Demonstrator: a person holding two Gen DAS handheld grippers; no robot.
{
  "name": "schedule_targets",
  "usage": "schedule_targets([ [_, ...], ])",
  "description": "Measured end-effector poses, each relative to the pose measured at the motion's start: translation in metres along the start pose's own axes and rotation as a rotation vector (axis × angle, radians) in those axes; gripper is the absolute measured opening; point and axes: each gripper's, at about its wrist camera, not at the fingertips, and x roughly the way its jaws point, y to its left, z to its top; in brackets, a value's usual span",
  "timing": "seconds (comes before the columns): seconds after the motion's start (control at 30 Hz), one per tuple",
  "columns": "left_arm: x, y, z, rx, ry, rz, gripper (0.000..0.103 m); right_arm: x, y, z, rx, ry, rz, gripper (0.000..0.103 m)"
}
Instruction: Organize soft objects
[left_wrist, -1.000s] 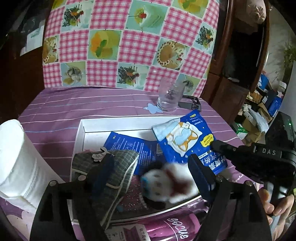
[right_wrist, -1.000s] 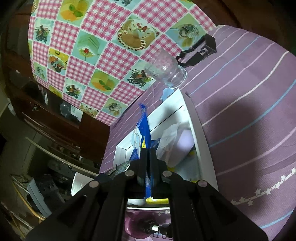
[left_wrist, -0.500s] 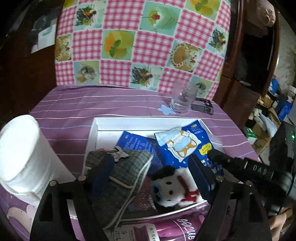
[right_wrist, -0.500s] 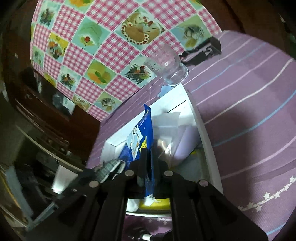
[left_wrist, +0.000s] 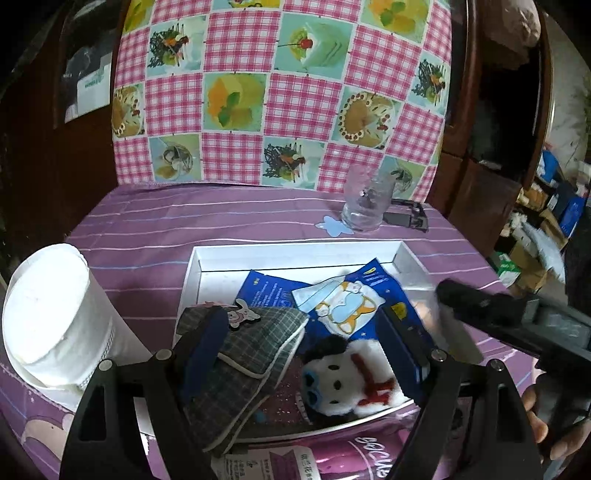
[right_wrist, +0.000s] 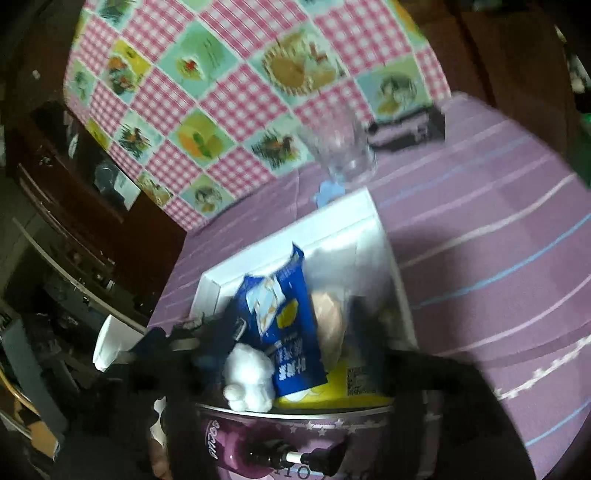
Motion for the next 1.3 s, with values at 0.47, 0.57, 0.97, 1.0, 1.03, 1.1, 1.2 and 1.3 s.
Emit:
schedule_targets([
  [0.47, -0.032, 0.004, 0.008, -0.048, -0.018, 0.018, 0.082, -0.052, 0.052, 0.005, -0.196, -0.078, -0.076, 0.082],
  [0.57, -0.045, 0.006, 0.004, -0.045, -0.012, 0.022, 0.082, -0.057, 0.060, 0.000, -0.216, -0.040, -0.097, 0.082],
  [0.97, -0.089, 0.002, -0.062, 0.053, 0.227, -0.039, 0.082, -0.074, 0.051, -0.069, -0.126, 0.316, -0.146, 0.082],
  [1.0, -0.088, -0.002, -0.068, 0.065, 0.239, -0.039, 0.082, -0.077, 0.045, -0.080, -0.113, 0.343, -0.144, 0.082],
  [1.03, -0.089, -0.004, -0.077, 0.082, 0.253, -0.038, 0.082, -0.081, 0.041, -0.088, -0.101, 0.348, -0.134, 0.082],
  [1.1, -0.093, -0.007, -0.093, 0.098, 0.269, -0.041, 0.082, -0.094, 0.030, -0.101, -0.073, 0.341, -0.121, 0.082],
  [1.2, -0.105, -0.004, -0.110, 0.089, 0.238, -0.016, 0.082, -0.113, 0.024, -0.112, -0.085, 0.308, -0.126, 0.082],
  [1.3, -0.122, -0.003, -0.123, 0.092, 0.161, 0.022, 0.082, -0.130, 0.029, -0.122, -0.133, 0.283, -0.094, 0.082],
])
